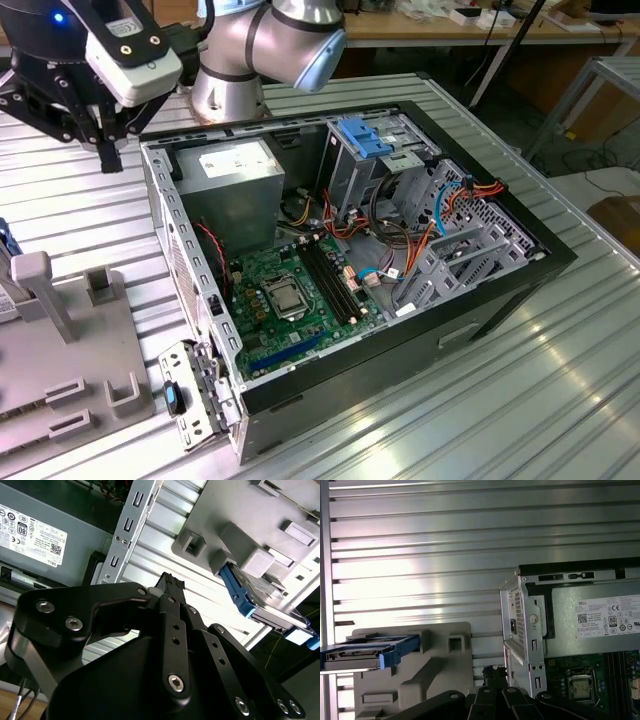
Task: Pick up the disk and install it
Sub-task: 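Reach for the disk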
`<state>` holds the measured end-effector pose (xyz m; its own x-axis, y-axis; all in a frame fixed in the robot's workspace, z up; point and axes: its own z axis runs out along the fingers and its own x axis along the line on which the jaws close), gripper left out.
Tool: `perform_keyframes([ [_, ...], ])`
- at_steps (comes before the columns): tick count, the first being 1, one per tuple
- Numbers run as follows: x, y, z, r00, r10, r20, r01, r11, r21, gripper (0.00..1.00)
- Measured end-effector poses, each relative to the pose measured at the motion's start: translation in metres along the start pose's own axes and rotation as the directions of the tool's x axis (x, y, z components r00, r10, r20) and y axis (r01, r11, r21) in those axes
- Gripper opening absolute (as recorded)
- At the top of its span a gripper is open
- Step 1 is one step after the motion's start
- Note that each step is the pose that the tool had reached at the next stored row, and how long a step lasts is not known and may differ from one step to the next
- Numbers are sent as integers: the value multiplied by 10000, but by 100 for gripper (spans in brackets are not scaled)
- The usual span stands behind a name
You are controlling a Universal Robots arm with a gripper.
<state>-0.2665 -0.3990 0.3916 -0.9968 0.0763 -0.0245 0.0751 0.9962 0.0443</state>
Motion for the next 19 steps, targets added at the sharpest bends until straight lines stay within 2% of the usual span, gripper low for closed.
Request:
perform_keyframes([
  [9,219,-17,-2,10000,0,0,0,10000,0,11],
  [19,406,-31,-5,10000,-1,0,1,10000,0,11],
])
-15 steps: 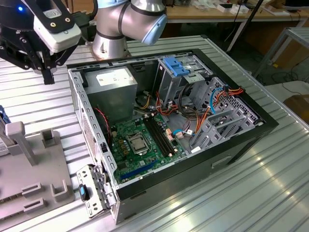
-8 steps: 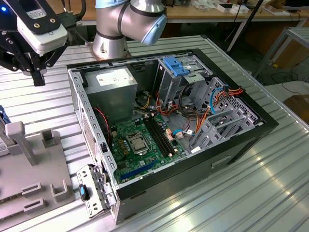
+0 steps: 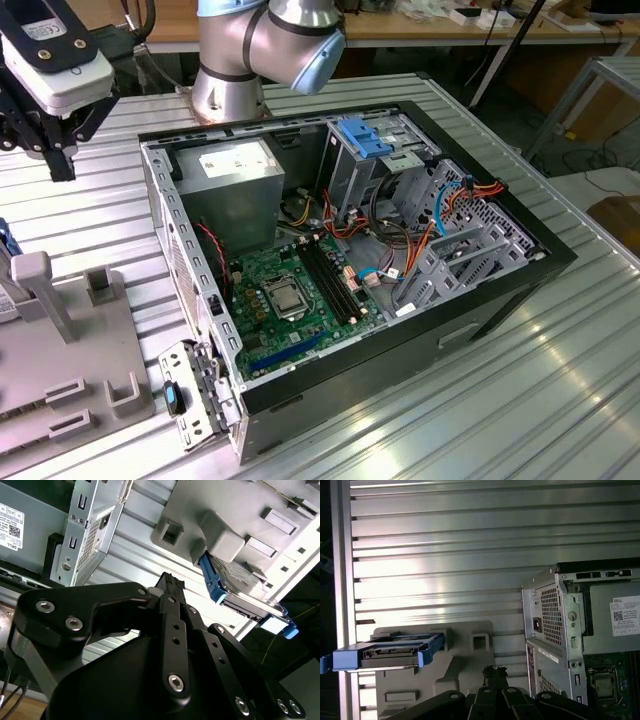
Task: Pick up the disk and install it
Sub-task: 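Reach for the disk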
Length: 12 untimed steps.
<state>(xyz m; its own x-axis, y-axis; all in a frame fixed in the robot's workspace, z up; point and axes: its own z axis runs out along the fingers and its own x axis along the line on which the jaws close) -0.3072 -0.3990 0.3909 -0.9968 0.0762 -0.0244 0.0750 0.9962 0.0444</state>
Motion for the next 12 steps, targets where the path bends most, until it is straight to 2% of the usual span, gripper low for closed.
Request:
perform_keyframes([
  [12,192,-15,-1,10000,1,0,-1,10000,0,11],
])
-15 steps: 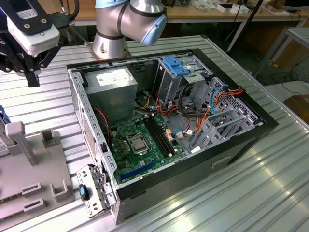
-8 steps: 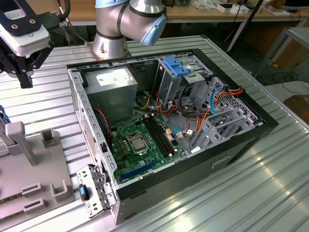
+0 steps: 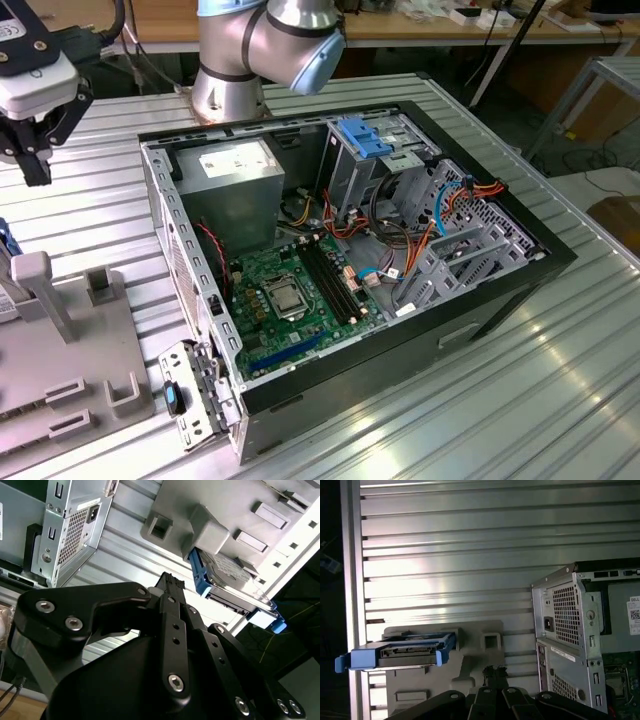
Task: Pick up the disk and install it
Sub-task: 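Reach for the disk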
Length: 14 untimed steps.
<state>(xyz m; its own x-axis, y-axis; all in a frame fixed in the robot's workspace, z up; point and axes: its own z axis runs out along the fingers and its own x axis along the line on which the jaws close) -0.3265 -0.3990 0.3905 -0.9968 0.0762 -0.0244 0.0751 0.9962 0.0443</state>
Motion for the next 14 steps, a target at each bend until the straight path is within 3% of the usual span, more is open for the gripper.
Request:
perform_keyframes([
  [11,150,-11,-1,10000,0,0,0,10000,0,11],
  [14,230,-18,-1,10000,0,1,0,10000,0,11],
])
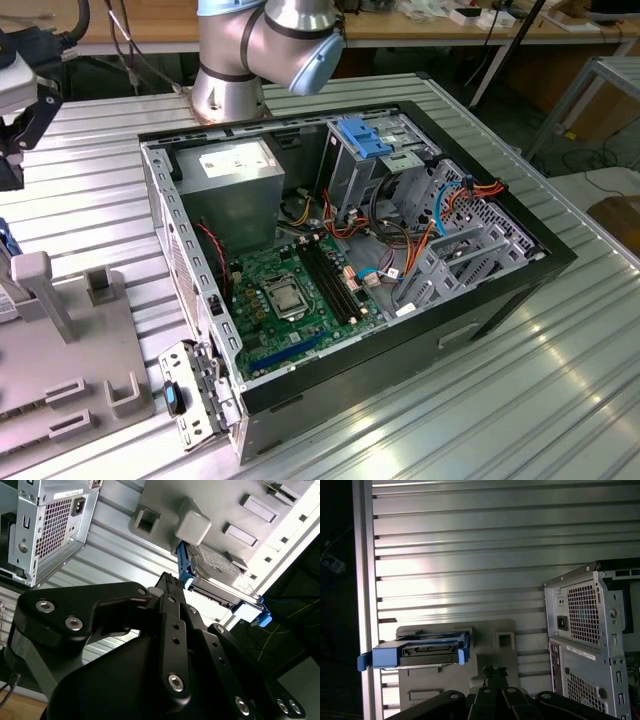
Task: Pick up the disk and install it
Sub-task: 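Reach for the disk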
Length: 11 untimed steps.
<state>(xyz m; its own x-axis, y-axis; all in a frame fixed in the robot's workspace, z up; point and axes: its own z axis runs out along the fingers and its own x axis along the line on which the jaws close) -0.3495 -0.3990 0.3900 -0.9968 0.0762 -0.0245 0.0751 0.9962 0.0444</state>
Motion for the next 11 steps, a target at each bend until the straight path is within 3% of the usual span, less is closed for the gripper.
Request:
perform_keyframes([
  [11,182,-14,-2,10000,0,0,0,10000,0,11],
])
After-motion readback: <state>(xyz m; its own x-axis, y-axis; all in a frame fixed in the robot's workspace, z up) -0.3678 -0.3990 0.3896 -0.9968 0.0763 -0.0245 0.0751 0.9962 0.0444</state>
